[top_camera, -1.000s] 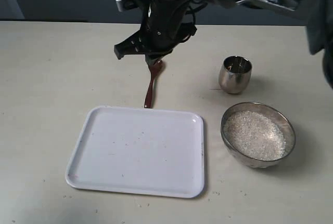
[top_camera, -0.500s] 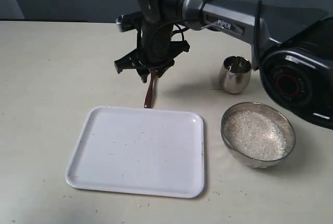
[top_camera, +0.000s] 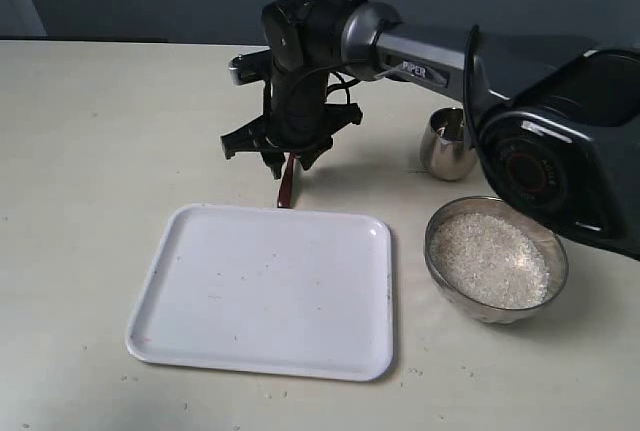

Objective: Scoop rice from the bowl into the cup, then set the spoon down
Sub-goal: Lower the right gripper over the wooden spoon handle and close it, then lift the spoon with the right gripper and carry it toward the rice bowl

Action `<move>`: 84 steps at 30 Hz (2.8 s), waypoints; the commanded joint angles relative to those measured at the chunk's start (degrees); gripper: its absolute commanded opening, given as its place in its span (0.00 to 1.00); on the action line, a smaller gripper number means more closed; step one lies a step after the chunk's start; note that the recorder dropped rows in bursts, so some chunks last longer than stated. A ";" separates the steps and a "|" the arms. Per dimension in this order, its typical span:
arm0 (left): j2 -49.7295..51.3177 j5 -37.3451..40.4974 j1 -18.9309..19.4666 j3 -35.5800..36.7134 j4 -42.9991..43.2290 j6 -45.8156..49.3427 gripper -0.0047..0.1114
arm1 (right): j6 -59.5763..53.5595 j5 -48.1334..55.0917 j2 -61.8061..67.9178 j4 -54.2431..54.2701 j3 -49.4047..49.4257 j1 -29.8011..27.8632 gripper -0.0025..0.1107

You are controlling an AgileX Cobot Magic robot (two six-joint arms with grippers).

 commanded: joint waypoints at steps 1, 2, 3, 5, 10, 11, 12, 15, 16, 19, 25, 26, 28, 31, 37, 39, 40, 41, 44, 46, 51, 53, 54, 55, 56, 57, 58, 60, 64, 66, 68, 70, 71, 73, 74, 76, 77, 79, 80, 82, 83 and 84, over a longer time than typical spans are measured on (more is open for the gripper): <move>-0.26 -0.51 -0.41 -0.14 0.33 -0.12 0.04 | 2.23 0.34 0.72 0.23 -0.33 -0.06 0.39; -0.26 -0.51 -0.41 -0.14 0.33 -0.12 0.04 | 2.92 0.35 0.92 0.23 -0.33 -0.06 0.39; -0.26 -0.51 -0.41 -0.14 0.33 -0.12 0.04 | 3.16 0.35 1.06 0.23 -0.33 -0.06 0.39; -0.26 -0.51 -0.41 -0.14 0.33 -0.12 0.04 | 3.14 0.12 1.46 0.79 -0.33 -0.06 0.39; -0.26 -0.51 -0.41 -0.14 0.33 -0.12 0.04 | 3.14 -0.53 2.59 2.46 -0.33 -0.06 0.39; -0.26 -0.51 -0.41 -0.14 0.33 -0.12 0.04 | 3.14 -0.35 2.81 2.90 -0.33 -0.06 0.39; -0.26 -0.51 -0.41 -0.14 0.33 -0.12 0.04 | 3.14 -0.03 3.03 3.08 -0.33 -0.06 0.39; -0.26 -0.51 -0.41 -0.14 0.33 -0.12 0.04 | 3.14 0.17 3.32 4.37 -0.33 -0.06 0.33; -0.26 -0.51 -0.41 -0.14 0.33 -0.12 0.04 | 3.14 0.04 3.32 4.38 -0.33 -0.06 0.29; -0.26 -0.51 -0.41 -0.14 0.33 -0.12 0.04 | 2.08 -0.12 3.08 3.93 -0.33 -0.06 0.07; -0.26 -0.51 -0.41 -0.14 0.33 -0.12 0.04 | -7.98 1.94 1.22 3.56 -0.33 -0.06 0.02; -0.26 -0.51 -0.41 -0.14 0.33 -0.12 0.04 | -10.44 2.74 0.52 3.33 -0.33 -0.06 0.02; -0.26 -0.51 -0.41 -0.14 0.33 -0.12 0.04 | -15.03 5.02 -1.28 2.89 -0.33 -0.06 0.02; -0.26 -0.51 -0.41 -0.14 0.33 -0.12 0.04 | -21.03 9.67 -4.46 2.41 -0.33 -0.06 0.02; -0.26 -0.51 -0.41 -0.14 0.33 -0.12 0.04 | -22.91 9.67 -12.91 -0.36 -0.33 -0.06 0.02; -0.26 -0.51 -0.41 -0.14 0.33 -0.12 0.04 | -25.40 9.67 -15.63 -1.60 -0.33 -0.06 0.02; -0.26 -0.51 -0.41 -0.14 0.33 -0.12 0.04 | -25.85 9.67 -17.04 -2.52 -0.33 -0.06 0.02; -0.26 -0.51 -0.41 -0.14 0.33 -0.12 0.04 | -25.73 9.67 -18.22 -3.55 -0.33 -0.06 0.02; -0.26 -0.51 -0.41 -0.14 0.33 -0.12 0.04 | -25.37 9.67 -21.31 -5.74 -0.33 -0.06 0.02; -0.26 -0.51 -0.41 -0.14 0.33 -0.12 0.04 | -25.24 9.67 -23.16 -6.54 -0.13 -0.06 0.02; -0.26 -0.51 -0.41 -0.14 0.33 -0.12 0.04 | -18.05 9.67 -29.38 -12.33 7.79 -0.14 0.02; -0.26 -0.51 -0.41 -0.14 0.33 -0.12 0.04 | -16.69 9.67 -32.38 -12.82 13.24 -0.14 0.02; -0.26 -0.51 -0.41 -0.14 0.33 -0.12 0.04 | -16.31 9.67 -34.09 -12.71 16.53 -0.14 0.02; -0.26 -0.51 -0.41 -0.14 0.33 -0.12 0.04 | -16.31 9.67 -35.94 -12.30 19.87 -0.14 0.02; -0.26 -0.51 -0.41 -0.14 0.33 -0.12 0.04 | -16.29 9.67 -37.43 -11.97 23.20 -0.14 0.02; -0.26 -0.51 -0.41 -0.14 0.33 -0.12 0.04 | -15.90 9.67 -39.26 -11.52 26.50 -0.14 0.02; -0.26 -0.51 -0.41 -0.14 0.33 -0.12 0.04 | -15.19 9.67 -41.23 -11.17 29.60 -0.14 0.02; -0.26 -0.51 -0.41 -0.14 0.33 -0.12 0.04 | -14.35 9.67 -45.03 -11.14 34.75 -0.14 0.02; -0.26 -0.51 -0.41 -0.14 0.33 -0.12 0.04 | -13.59 9.67 -55.23 -11.38 47.58 -0.28 0.02; -0.26 -0.51 -0.41 -0.14 0.33 -0.12 0.04 | -13.59 9.67 -58.89 -15.14 52.64 -1.28 0.02; -0.26 -0.51 -0.41 -0.14 0.33 -0.12 0.04 | -11.53 9.67 -60.75 -26.85 56.73 -1.42 0.02; -0.26 -0.51 -0.41 -0.14 0.33 -0.12 0.04 | -11.91 9.67 -61.55 -30.35 59.10 -1.42 0.02; -0.26 -0.51 -0.41 -0.14 0.33 -0.12 0.04 | -14.46 9.67 -61.55 -28.06 59.46 -1.42 0.02; -0.26 -0.51 -0.41 -0.14 0.33 -0.12 0.04 | -19.78 9.67 -61.35 -23.68 59.46 -1.42 0.02; -0.26 -0.51 -0.41 -0.14 0.33 -0.12 0.04 | -20.36 9.67 -61.35 -23.07 59.46 -1.42 0.02; -0.26 -0.51 -0.41 -0.14 0.33 -0.12 0.04 | -20.89 9.67 -61.35 -23.09 59.46 -1.42 0.02; -0.26 -0.51 -0.41 -0.14 0.33 -0.12 0.04 | -20.93 9.67 -61.35 -23.09 59.46 -1.42 0.02; -0.26 -0.51 -0.41 -0.14 0.33 -0.12 0.04 | -15.53 9.67 -61.35 -28.70 59.55 -1.42 0.02; -0.26 -0.51 -0.41 -0.14 0.33 -0.12 0.04 | -13.17 9.67 -61.35 -31.30 59.55 -1.42 0.02; -0.26 -0.51 -0.41 -0.14 0.33 -0.12 0.04 | -12.52 9.67 -61.55 -31.80 59.55 -1.73 0.02; -0.26 -0.51 -0.41 -0.14 0.33 -0.12 0.04 | -13.59 9.67 -61.55 -30.82 59.55 -1.87 0.02; -0.26 -0.51 -0.41 -0.14 0.33 -0.12 0.04 | -14.64 9.67 -61.55 -30.11 59.69 -1.87 0.02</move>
